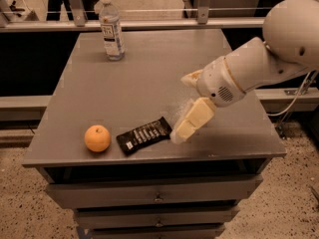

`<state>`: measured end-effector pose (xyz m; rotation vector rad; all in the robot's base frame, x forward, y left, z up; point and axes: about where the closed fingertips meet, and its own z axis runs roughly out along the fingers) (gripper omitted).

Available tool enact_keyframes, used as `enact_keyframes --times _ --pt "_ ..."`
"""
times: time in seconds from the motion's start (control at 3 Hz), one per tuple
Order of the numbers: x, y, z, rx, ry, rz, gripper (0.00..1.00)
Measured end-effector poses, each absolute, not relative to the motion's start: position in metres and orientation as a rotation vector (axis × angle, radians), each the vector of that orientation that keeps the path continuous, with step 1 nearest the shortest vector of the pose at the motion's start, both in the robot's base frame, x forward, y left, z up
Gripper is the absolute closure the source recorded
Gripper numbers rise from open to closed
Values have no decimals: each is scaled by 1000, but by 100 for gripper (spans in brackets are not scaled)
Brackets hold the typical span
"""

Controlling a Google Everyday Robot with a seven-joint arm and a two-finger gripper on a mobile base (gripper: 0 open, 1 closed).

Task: Move rxbar chocolate near orange

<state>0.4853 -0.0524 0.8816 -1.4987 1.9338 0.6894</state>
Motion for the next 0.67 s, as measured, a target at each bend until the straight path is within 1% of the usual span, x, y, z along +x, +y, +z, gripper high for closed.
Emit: enact_keyframes --times 0.33,0.67 --pt "503 -108 921 -1470 1881 635 0" --pt "515 -118 965 -1454 1814 566 0"
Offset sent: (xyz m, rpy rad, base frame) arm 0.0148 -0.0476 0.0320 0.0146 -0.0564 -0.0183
